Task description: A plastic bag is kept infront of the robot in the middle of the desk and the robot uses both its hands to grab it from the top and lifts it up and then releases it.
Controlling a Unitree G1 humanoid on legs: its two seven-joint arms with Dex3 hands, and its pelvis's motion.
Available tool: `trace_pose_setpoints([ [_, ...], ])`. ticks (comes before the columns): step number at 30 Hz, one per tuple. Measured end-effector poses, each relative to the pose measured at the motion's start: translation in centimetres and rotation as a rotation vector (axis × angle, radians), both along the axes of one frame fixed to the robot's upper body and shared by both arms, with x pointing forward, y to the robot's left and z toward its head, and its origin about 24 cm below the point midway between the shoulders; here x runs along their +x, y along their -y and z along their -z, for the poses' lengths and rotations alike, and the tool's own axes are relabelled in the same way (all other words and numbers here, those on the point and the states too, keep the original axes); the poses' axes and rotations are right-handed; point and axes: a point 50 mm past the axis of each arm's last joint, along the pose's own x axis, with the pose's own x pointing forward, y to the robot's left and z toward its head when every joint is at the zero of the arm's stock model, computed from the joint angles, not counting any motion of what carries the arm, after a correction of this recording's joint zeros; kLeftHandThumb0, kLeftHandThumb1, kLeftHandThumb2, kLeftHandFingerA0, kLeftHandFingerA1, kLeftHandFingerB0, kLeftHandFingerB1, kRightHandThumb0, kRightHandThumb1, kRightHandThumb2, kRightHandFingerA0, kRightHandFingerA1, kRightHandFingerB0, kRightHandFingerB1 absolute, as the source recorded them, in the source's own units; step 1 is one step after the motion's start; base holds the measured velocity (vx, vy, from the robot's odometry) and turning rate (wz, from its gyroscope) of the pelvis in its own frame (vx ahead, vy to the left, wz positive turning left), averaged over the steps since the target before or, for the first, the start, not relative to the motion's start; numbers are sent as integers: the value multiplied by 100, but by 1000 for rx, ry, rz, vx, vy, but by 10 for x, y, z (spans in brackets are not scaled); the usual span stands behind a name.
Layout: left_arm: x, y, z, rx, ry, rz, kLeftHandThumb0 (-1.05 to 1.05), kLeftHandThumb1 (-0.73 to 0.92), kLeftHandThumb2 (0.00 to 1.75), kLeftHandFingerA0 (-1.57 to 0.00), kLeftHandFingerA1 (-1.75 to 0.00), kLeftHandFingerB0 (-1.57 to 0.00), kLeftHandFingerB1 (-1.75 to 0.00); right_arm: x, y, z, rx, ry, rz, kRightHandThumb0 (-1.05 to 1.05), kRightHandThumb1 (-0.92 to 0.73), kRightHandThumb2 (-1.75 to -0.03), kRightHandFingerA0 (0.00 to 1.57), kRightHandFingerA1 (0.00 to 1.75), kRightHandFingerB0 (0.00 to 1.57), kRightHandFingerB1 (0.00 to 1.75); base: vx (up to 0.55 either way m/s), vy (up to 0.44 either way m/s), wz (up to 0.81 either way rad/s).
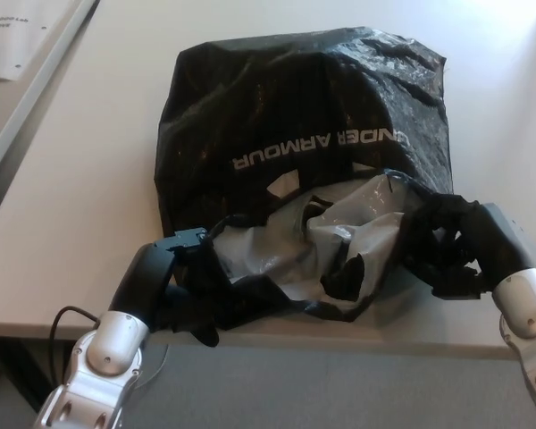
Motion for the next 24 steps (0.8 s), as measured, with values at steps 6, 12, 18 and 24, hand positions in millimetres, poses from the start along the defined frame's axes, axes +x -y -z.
trace_pose_setpoints([
  [6, 2, -1, 0, 10, -5, -2, -38, 71, 60, -74, -95, -77, -56, -2, 0, 4, 20, -14, 6, -48, -57, -83, 72, 121, 70, 108, 0, 0, 0],
  [12, 5, 0, -5, 5, 2, -6, -41, 83, 66, -104, -175, -65, -175, -11, 10, 19, 56, -54, 49, -4, -67, -55, 75, 175, 62, 175, 0, 0, 0],
  [18, 2, 5, -8, 21, 6, -16, -41, 86, 65, -89, -175, -68, -175, -16, 14, 27, 111, -45, 76, -1, -54, -76, 115, 151, 100, 141, 0, 0, 0],
  [24, -2, 7, -6, 47, 12, -36, -40, 84, 64, -90, -175, -72, -175, -19, 17, 28, 189, -13, 97, -5, -67, -54, 72, 175, 63, 175, 0, 0, 0],
])
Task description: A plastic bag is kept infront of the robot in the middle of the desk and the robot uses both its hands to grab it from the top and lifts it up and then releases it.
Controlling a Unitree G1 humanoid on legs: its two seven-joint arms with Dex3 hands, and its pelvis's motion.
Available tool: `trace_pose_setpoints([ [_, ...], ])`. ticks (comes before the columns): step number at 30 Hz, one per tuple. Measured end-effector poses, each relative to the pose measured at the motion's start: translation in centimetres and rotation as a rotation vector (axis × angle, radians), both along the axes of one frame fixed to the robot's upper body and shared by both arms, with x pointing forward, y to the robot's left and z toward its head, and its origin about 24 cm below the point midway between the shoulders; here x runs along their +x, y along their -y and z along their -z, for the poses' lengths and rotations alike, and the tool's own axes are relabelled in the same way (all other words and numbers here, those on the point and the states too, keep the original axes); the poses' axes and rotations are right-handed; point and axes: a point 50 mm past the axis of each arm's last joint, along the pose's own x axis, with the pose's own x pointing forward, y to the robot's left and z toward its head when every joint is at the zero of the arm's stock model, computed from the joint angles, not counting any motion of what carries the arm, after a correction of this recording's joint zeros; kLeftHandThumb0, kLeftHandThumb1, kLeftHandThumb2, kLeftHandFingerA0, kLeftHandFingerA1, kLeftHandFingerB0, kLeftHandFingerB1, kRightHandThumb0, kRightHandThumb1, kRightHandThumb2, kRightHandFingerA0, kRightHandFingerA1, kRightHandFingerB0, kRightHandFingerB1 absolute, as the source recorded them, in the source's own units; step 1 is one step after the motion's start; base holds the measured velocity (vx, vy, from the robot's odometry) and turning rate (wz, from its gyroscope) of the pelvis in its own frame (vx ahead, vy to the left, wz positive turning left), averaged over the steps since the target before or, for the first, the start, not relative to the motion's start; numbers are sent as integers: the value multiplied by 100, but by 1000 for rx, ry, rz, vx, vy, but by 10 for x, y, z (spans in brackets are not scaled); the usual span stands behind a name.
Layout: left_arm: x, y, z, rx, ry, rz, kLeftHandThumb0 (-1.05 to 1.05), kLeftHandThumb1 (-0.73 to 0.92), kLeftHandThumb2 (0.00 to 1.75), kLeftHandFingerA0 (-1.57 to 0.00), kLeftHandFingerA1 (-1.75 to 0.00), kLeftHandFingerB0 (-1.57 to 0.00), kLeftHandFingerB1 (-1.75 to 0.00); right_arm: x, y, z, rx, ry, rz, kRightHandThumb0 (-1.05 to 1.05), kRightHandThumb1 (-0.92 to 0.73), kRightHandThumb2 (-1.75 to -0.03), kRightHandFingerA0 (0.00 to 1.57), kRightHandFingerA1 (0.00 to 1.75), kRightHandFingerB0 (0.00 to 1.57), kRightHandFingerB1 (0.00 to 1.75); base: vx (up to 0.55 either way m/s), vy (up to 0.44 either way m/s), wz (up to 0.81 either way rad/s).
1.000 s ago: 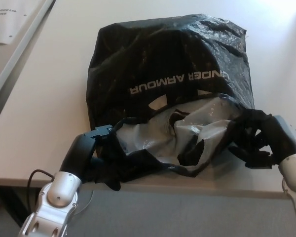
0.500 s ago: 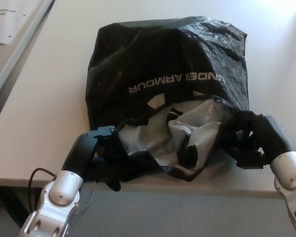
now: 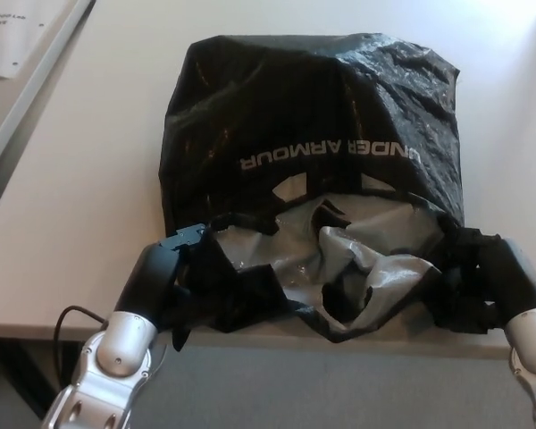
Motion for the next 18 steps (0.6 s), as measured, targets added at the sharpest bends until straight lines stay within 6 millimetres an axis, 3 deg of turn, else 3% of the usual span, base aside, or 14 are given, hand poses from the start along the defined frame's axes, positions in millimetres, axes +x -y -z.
trace_pose_setpoints([
  [4, 1, 2, -3, 25, 16, -8, -41, 82, 63, -95, -175, -72, -174, 0, -3, -1, 22, 19, 5, -10, -66, -55, 74, 175, 61, 175, 0, 0, 0],
  [5, 0, 3, -4, 31, 19, -9, -39, 80, 63, -96, -175, -74, -167, 1, -4, -3, 28, 29, 6, -12, -66, -57, 74, 175, 60, 173, 0, 0, 0],
  [7, 0, 4, -6, 28, 28, -14, -40, 81, 65, -89, -175, -70, -175, 1, -5, -6, 35, 47, 8, -7, -67, -56, 80, 175, 66, 175, 0, 0, 0],
  [10, 2, 8, -18, 1, 62, -9, -39, 83, 64, -99, -175, -72, -175, 8, -8, -21, 81, 109, 19, -12, -69, -57, 80, 175, 67, 175, 0, 0, 0],
  [12, 9, 13, -40, -30, 130, 10, -38, 83, 64, -98, -175, -72, -175, 18, -13, -45, 145, 200, 15, -15, -69, -57, 80, 175, 67, 175, 0, 0, 0],
  [13, 12, 14, -48, -38, 156, 17, -36, 81, 65, -103, -175, -74, -175, 21, -14, -53, 163, 230, 13, -32, -50, -82, 117, 144, 98, 132, 0, 0, 0],
  [16, 25, 18, -90, -82, 287, 45, -38, 78, 64, -101, -174, -80, -167, 33, -24, -96, 236, 376, -8, -36, -51, -85, 122, 145, 97, 131, 0, 0, 0],
  [17, 28, 20, -102, -91, 324, 53, -40, 78, 64, -99, -175, -76, -170, 35, -27, -108, 258, 416, -17, -33, -73, -58, 91, 175, 63, 173, 0, 0, 0],
  [18, 31, 21, -117, -99, 372, 63, -40, 78, 64, -99, -175, -76, -170, 37, -31, -124, 287, 467, -30, -33, -73, -58, 91, 175, 63, 173, 0, 0, 0],
])
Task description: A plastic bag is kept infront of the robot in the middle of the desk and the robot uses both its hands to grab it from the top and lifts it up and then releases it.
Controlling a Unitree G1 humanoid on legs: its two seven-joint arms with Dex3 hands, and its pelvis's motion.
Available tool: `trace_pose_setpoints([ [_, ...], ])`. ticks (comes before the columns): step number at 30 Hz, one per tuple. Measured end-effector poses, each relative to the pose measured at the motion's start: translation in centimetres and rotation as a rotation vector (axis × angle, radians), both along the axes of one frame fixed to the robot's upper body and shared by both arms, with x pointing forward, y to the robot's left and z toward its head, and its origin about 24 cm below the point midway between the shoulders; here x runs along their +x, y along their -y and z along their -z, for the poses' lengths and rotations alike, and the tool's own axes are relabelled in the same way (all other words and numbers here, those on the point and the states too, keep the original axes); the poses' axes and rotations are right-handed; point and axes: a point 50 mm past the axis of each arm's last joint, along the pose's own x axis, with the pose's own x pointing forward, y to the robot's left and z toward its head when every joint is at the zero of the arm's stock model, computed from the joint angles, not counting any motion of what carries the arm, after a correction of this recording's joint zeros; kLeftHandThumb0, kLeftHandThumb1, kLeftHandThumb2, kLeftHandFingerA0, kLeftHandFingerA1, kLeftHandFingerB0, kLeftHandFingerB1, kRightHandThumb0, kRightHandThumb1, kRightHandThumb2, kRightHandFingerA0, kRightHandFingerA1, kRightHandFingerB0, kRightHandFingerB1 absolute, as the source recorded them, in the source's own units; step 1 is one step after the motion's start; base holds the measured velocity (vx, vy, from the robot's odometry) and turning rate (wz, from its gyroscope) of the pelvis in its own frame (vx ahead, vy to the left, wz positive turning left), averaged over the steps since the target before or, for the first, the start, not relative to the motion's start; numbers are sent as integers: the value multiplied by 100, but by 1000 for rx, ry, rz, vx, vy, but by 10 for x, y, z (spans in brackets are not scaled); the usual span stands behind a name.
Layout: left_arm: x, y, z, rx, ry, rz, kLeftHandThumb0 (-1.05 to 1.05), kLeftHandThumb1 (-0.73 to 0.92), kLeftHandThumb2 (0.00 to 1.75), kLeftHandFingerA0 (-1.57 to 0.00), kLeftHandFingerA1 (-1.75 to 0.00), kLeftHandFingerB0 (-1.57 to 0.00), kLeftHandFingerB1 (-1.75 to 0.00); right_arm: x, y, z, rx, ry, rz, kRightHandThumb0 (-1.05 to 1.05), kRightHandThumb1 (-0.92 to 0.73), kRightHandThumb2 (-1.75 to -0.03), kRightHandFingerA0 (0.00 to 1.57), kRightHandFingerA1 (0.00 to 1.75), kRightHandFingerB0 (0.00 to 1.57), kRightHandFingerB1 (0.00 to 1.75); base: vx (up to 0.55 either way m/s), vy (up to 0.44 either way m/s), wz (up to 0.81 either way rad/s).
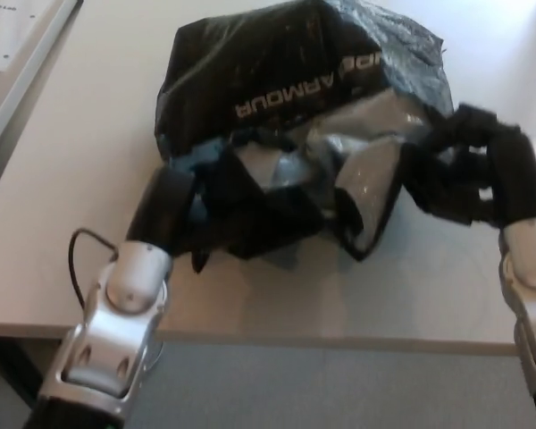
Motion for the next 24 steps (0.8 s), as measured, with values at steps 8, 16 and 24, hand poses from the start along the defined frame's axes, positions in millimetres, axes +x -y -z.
trace_pose_setpoints([
  [8, -6, 14, -108, -69, 344, 93, -39, 76, 66, -116, -147, -97, -139, -12, -19, -92, 137, 300, -92, -36, -68, -61, 101, 170, 76, 159, 0, 0, 0],
  [16, -23, 23, -178, -101, 546, 143, -44, 78, 64, -102, -175, -79, -171, -28, -18, -123, 177, 432, -114, -45, -68, -61, 99, 174, 75, 170, 0, 0, 0],
  [24, -33, 22, -211, -107, 648, 154, -42, 78, 64, -102, -175, -81, -169, -48, -20, -143, 224, 502, -152, -43, -67, -60, 93, 175, 72, 164, 0, 0, 0],
])
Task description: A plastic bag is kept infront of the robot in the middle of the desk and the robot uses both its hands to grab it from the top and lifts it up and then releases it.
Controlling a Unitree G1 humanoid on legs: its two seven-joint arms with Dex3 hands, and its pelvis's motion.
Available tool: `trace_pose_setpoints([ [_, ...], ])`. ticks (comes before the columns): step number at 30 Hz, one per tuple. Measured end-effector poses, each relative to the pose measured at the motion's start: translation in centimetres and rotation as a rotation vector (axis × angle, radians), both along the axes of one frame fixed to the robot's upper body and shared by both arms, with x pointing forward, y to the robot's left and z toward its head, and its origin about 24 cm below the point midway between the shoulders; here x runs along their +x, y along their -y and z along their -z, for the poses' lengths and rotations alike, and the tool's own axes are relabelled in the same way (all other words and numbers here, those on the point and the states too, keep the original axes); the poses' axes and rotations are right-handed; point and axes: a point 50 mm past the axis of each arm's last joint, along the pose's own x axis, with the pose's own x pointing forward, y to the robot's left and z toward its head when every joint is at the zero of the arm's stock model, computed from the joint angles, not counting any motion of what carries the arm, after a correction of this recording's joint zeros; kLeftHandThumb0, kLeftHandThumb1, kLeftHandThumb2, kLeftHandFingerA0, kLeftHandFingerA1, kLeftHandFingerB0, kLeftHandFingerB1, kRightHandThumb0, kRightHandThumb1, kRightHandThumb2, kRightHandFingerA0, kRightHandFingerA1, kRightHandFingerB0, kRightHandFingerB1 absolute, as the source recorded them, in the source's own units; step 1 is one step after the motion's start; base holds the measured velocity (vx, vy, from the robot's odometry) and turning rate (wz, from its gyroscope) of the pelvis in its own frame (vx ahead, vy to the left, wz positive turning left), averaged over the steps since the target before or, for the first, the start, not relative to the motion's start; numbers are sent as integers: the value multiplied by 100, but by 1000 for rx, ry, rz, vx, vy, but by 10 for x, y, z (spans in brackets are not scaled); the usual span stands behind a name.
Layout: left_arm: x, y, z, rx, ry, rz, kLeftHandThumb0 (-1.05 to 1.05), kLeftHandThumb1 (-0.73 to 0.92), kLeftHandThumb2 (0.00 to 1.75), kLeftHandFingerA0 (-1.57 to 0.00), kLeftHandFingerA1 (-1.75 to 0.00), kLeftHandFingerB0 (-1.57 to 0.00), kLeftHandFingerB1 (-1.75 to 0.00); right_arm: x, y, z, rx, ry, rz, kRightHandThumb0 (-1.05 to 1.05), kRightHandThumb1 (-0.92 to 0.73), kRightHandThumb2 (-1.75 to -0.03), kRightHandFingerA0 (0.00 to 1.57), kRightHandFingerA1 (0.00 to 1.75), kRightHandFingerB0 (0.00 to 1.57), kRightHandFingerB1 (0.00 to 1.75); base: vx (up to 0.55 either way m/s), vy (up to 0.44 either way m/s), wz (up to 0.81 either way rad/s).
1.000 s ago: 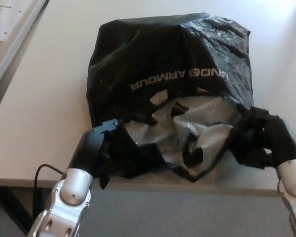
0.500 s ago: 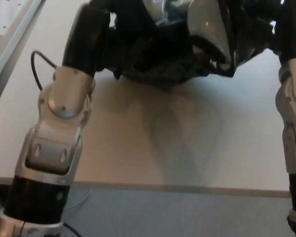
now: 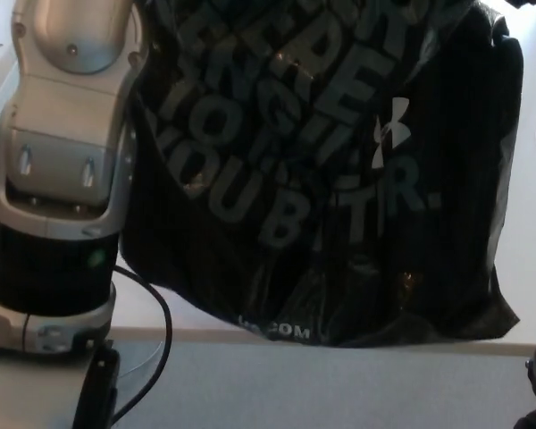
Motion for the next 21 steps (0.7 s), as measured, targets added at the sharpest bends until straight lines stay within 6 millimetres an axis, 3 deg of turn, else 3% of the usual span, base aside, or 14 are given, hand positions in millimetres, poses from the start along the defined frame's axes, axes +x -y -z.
trace_pose_setpoints([
  [8, -22, 2, -13, -6, 97, 14, -42, 77, 63, -103, -175, -78, -175, -26, -7, -8, 62, 59, -86, -35, -70, -59, 93, 175, 65, 175, 0, 0, 0],
  [10, -28, 3, -14, -5, 124, 18, -42, 75, 64, -107, -169, -85, -160, -32, -9, -9, 57, 80, -97, -32, -67, -59, 96, 175, 66, 175, 0, 0, 0],
  [18, -34, 7, -2, 34, 147, 16, -40, 78, 65, -101, -173, -80, -167, -41, -17, -10, 11, 117, -93, -31, -66, -59, 96, 175, 70, 175, 0, 0, 0],
  [19, -34, 8, 0, 40, 148, 13, -40, 77, 64, -102, -171, -80, -166, -39, -16, -9, 5, 116, -80, -34, -47, -85, 126, 145, 102, 133, 0, 0, 0],
  [20, -33, 7, 0, 45, 147, 8, -40, 77, 64, -102, -171, -80, -166, -35, -16, -8, 4, 108, -68, -34, -47, -85, 126, 145, 102, 133, 0, 0, 0],
  [21, -33, 7, 1, 50, 147, 3, -42, 76, 65, -104, -167, -83, -159, -31, -15, -6, 1, 98, -58, -31, -66, -59, 94, 175, 68, 175, 0, 0, 0],
])
